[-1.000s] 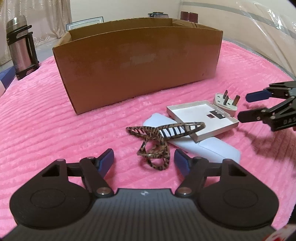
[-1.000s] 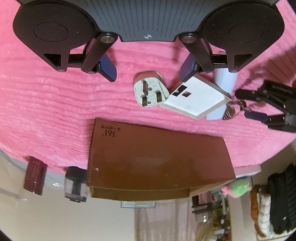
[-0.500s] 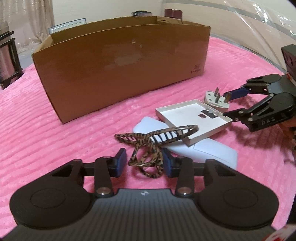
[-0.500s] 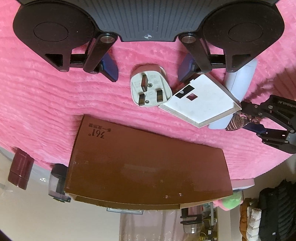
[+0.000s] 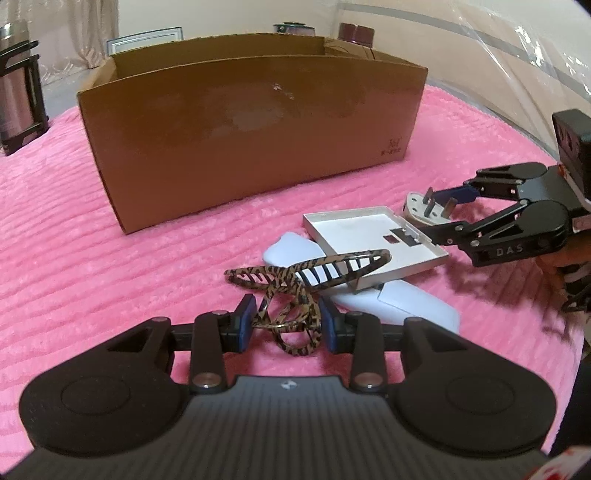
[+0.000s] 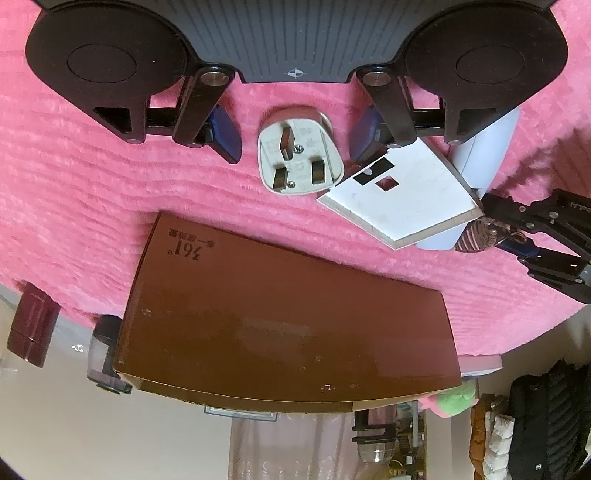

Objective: Organize rigid objects
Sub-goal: 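Grasp the coiled hair clip with left tool while right tool grasps the white plug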

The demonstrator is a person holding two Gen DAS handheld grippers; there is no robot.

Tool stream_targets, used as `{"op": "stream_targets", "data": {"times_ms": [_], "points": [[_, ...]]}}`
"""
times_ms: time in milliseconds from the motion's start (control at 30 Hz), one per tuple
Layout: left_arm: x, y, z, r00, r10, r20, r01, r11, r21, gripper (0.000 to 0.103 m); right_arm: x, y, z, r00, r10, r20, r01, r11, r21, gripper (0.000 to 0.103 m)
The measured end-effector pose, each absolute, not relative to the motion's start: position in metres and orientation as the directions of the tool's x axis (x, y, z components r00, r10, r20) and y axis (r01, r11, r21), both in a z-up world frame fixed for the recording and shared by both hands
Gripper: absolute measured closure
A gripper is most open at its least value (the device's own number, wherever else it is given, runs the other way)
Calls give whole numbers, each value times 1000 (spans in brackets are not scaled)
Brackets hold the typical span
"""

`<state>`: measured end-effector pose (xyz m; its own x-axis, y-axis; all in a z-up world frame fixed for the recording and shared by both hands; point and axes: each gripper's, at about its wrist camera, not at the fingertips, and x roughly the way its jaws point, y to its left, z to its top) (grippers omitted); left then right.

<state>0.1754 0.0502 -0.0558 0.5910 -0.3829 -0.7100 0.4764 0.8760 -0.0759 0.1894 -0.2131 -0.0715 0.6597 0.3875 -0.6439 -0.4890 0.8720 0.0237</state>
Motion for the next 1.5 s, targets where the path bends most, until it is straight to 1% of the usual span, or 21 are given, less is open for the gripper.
{"op": "stream_targets", "data": {"times_ms": [67, 567, 867, 900, 933, 1167, 1500], "points": [[174, 51, -55, 595, -378, -709, 468, 880, -76, 72, 190, -211, -71, 659, 387, -645, -496, 868, 14, 58], [162, 56, -45, 620, -346, -704, 449, 892, -43, 72, 172, -221, -58, 697, 349, -626, -443, 896, 6, 59], [153, 59, -36, 630, -357, -689, 438, 897, -64, 72, 160, -224, -45, 706, 355, -612, -435, 900, 19, 59], [152, 60, -35, 632, -360, -686, 435, 898, -70, 73, 159, -224, -44, 707, 355, -612, -433, 901, 21, 59], [151, 61, -33, 636, -360, -683, 431, 899, -73, 76, 158, -224, -43, 708, 354, -612, -432, 902, 22, 59], [147, 61, -25, 641, -351, -683, 437, 898, -51, 76, 151, -224, -34, 715, 354, -603, -432, 902, 16, 59], [143, 63, -21, 636, -358, -683, 436, 898, -66, 76, 144, -219, -26, 715, 363, -597, -443, 896, 15, 59]]}}
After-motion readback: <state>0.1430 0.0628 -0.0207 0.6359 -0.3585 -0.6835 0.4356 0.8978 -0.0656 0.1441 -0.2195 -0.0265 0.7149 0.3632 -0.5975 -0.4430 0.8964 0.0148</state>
